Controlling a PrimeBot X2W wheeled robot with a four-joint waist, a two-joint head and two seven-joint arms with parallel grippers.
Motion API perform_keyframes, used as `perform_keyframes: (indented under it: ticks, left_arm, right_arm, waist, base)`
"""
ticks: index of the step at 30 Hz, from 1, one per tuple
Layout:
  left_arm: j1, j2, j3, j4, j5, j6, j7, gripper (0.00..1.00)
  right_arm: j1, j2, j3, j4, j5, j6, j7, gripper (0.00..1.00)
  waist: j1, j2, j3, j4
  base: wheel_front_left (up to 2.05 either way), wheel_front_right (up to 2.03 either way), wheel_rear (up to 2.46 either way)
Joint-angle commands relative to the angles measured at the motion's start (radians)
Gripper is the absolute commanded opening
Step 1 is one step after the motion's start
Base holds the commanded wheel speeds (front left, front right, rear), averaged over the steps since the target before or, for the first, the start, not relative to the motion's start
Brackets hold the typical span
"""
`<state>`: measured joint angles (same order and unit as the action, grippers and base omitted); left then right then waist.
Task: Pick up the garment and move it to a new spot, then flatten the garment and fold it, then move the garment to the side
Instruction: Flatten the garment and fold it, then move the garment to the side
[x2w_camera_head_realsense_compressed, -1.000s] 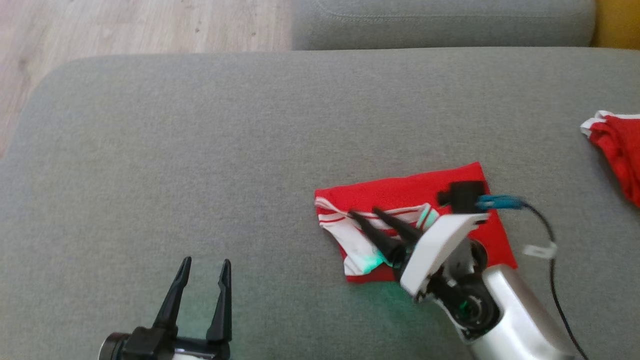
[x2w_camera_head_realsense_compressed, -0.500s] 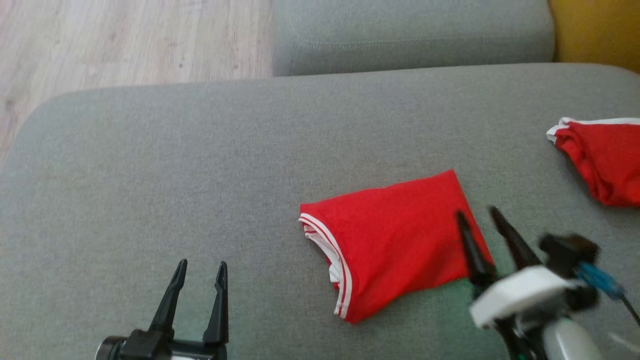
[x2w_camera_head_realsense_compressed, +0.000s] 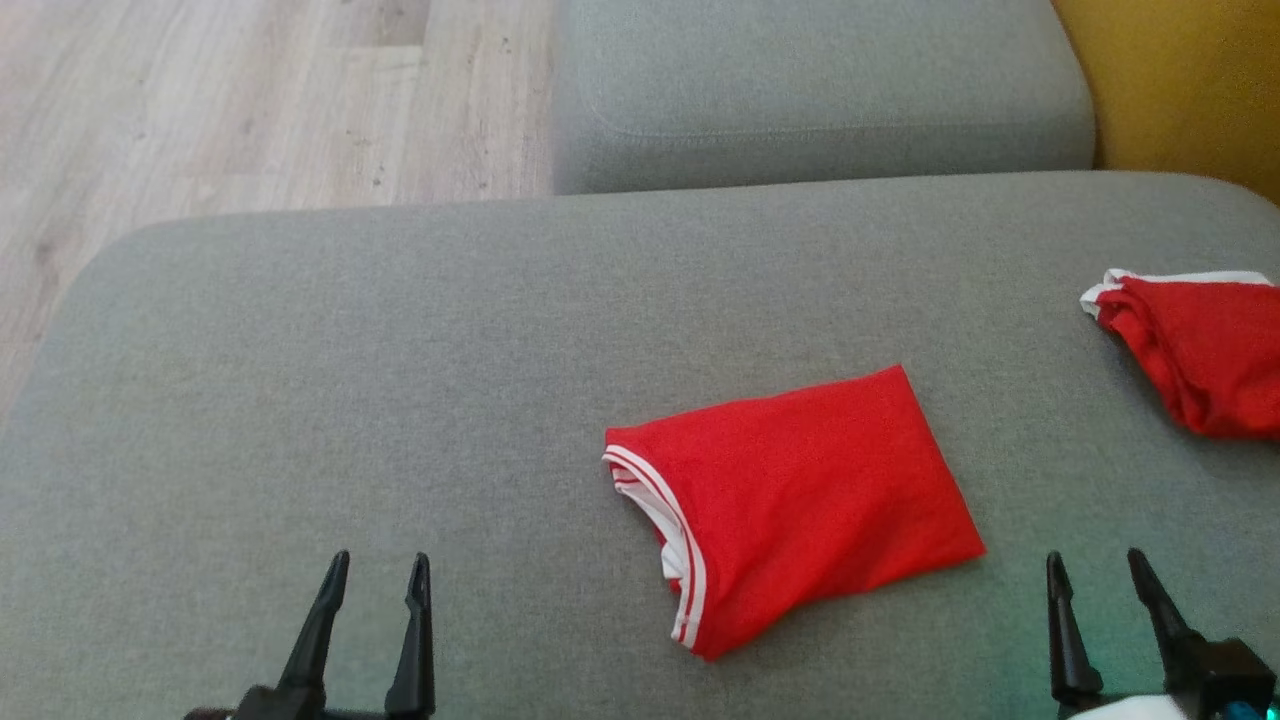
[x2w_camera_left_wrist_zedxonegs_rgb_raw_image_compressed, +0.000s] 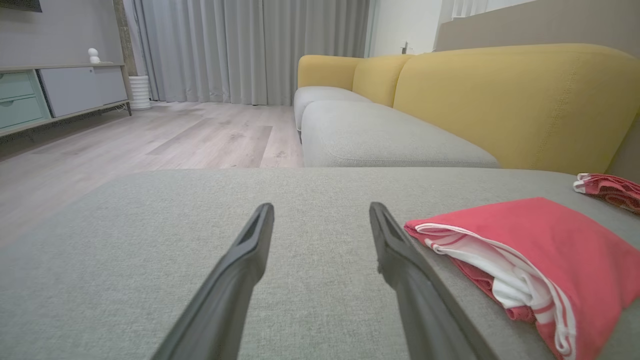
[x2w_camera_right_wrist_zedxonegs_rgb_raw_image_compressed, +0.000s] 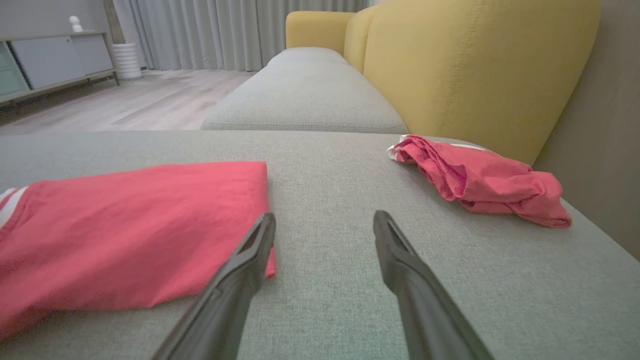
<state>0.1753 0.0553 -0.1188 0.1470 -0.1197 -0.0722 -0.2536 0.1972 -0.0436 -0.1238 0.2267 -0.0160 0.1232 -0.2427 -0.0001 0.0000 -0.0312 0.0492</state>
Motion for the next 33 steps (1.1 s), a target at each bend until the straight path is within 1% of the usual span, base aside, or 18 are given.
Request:
perform_keyframes:
  ticks: [1, 3, 9, 17, 25, 28, 30, 31, 32, 33]
  left_arm:
    - [-0.014, -0.005, 0.043, -0.022, 0.013, -0.008, -0.008, 1.0]
    - [-0.006, -0.005, 0.05, -0.011, 0.019, -0.009, -0.008, 1.0]
    - [0.01, -0.005, 0.07, 0.02, 0.039, -0.008, -0.008, 1.0]
    - [0.011, -0.005, 0.082, 0.035, 0.045, -0.012, -0.008, 1.0]
    - [0.011, -0.005, 0.084, 0.03, 0.041, -0.012, -0.008, 1.0]
    - [0.011, -0.005, 0.085, 0.024, 0.039, -0.01, -0.008, 1.0]
    - [0.01, -0.005, 0.086, 0.022, 0.04, -0.01, -0.008, 1.0]
    - [0.01, -0.005, 0.086, 0.022, 0.04, -0.01, -0.008, 1.0]
    - [0.008, -0.005, 0.085, 0.022, 0.042, -0.012, -0.008, 1.0]
    - [0.008, -0.005, 0.085, 0.022, 0.042, -0.012, -0.008, 1.0]
  right_arm:
    - [-0.025, -0.008, 0.017, -0.019, -0.013, 0.008, -0.016, 1.0]
    - [-0.024, -0.007, 0.015, -0.014, -0.016, 0.008, -0.018, 1.0]
    - [-0.021, -0.007, 0.056, -0.016, -0.001, 0.008, -0.019, 1.0]
    - [-0.033, -0.019, 0.065, -0.008, 0.009, 0.008, -0.019, 1.0]
    - [-0.046, -0.022, 0.071, -0.002, 0.016, 0.008, -0.019, 1.0]
    - [-0.074, -0.019, 0.084, 0.012, 0.102, 0.008, -0.019, 1.0]
    - [-0.119, -0.03, 0.109, 0.016, 0.184, 0.008, 0.015, 1.0]
    - [-0.119, -0.03, 0.109, 0.016, 0.184, 0.008, 0.015, 1.0]
    - [-0.181, -0.067, 0.139, -0.002, 0.265, 0.008, 0.095, 1.0]
    - [-0.181, -0.067, 0.139, -0.002, 0.265, 0.008, 0.095, 1.0]
  waist:
    - [0.0001, 0.0, -0.007, 0.005]
    - [0.0001, 0.0, -0.013, 0.008]
    - [0.0001, 0.0, -0.025, 0.019]
    - [0.0001, 0.0, -0.026, 0.036]
    - [0.0001, 0.0, -0.023, 0.036]
    - [0.0001, 0.0, -0.018, 0.033]
    - [0.0001, 0.0, -0.01, 0.029]
    - [0.0001, 0.0, -0.01, 0.029]
    - [0.0001, 0.0, 0.001, 0.026]
    - [0.0001, 0.0, 0.001, 0.026]
  base:
    - [0.0, 0.0, 0.0]
    - [0.0, 0.0, 0.0]
    - [0.0, 0.0, 0.0]
    - [0.0, 0.0, 0.0]
    - [0.0, 0.0, 0.0]
    - [0.0, 0.0, 0.0]
    - [0.0, 0.0, 0.0]
    - [0.0, 0.0, 0.0]
    - [0.0, 0.0, 0.0]
    - [0.0, 0.0, 0.0]
